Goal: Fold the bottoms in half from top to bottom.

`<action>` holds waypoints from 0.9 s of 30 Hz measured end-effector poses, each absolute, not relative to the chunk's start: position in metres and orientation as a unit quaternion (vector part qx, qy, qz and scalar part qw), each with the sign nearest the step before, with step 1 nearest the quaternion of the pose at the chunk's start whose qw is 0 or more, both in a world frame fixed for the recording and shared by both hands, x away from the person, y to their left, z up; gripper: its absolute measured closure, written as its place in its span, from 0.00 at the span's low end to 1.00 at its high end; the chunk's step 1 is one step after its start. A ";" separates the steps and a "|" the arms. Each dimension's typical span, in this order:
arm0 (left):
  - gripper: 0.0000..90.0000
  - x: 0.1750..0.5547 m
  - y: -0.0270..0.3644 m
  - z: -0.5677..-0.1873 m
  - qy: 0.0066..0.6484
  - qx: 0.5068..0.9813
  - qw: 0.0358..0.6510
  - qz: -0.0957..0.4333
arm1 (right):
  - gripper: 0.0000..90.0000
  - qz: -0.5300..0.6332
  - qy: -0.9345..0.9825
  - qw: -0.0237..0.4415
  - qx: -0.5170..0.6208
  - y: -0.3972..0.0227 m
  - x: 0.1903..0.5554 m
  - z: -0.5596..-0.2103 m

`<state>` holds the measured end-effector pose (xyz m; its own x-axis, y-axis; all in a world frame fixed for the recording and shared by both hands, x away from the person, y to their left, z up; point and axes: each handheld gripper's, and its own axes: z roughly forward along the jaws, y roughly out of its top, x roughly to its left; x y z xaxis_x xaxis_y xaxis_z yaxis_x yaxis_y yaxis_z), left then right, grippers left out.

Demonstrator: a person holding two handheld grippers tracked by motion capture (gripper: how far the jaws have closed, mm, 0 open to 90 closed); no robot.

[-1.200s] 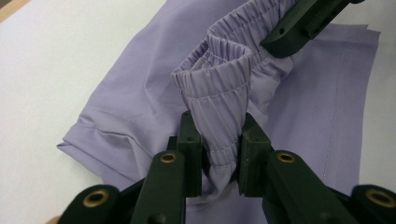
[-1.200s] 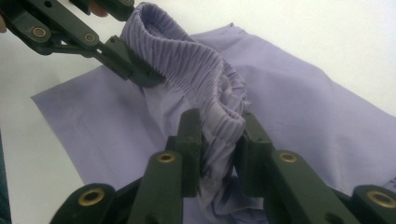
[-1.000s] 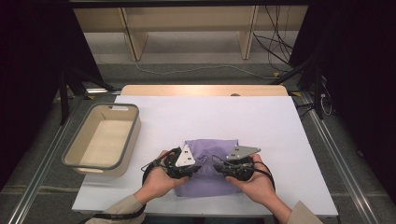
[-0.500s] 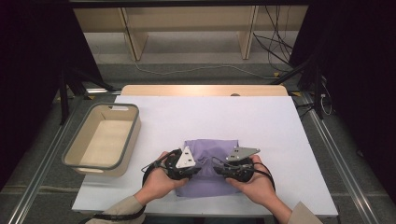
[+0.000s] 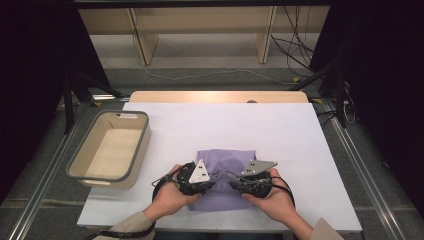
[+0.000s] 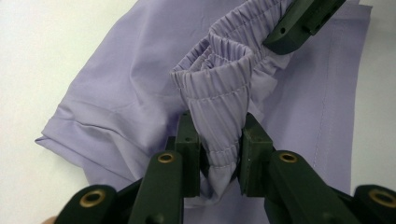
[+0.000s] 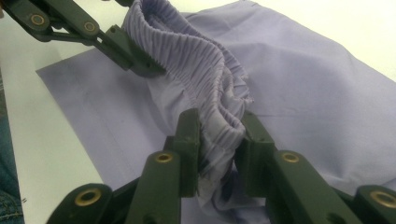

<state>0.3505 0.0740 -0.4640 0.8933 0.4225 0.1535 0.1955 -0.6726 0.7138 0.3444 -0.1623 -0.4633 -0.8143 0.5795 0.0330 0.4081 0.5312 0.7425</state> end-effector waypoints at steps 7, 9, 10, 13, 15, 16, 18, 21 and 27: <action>0.80 0.348 0.075 -0.466 0.165 0.905 0.361 0.151 | 0.80 0.385 0.873 0.104 0.281 -0.163 0.343 -0.465; 0.79 0.348 0.075 -0.466 0.164 0.906 0.359 0.151 | 0.79 0.384 0.873 0.104 0.282 -0.163 0.342 -0.466; 0.78 0.348 0.075 -0.467 0.164 0.907 0.358 0.150 | 0.79 0.384 0.874 0.104 0.281 -0.163 0.342 -0.466; 0.76 0.347 0.076 -0.468 0.164 0.909 0.354 0.146 | 0.77 0.383 0.874 0.103 0.280 -0.163 0.341 -0.468; 0.74 0.346 0.077 -0.468 0.165 0.909 0.354 0.143 | 0.76 0.380 0.876 0.101 0.280 -0.163 0.340 -0.469; 0.74 0.346 0.077 -0.468 0.165 0.909 0.354 0.143 | 0.75 0.381 0.876 0.100 0.280 -0.163 0.340 -0.469; 0.72 0.345 0.078 -0.468 0.167 0.909 0.355 0.141 | 0.72 0.380 0.876 0.098 0.279 -0.164 0.340 -0.469; 0.69 0.344 0.080 -0.468 0.171 0.909 0.354 0.138 | 0.67 0.382 0.875 0.096 0.281 -0.164 0.339 -0.470; 0.55 0.341 0.082 -0.464 0.185 0.909 0.358 0.109 | 0.54 0.393 0.870 0.084 0.286 -0.168 0.336 -0.470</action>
<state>0.3414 0.0821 -0.4642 0.9076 0.4146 0.0663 0.2582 -0.6757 0.6905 0.3357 -0.1682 -0.4699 -0.8220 0.5640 0.0787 0.4314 0.5266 0.7325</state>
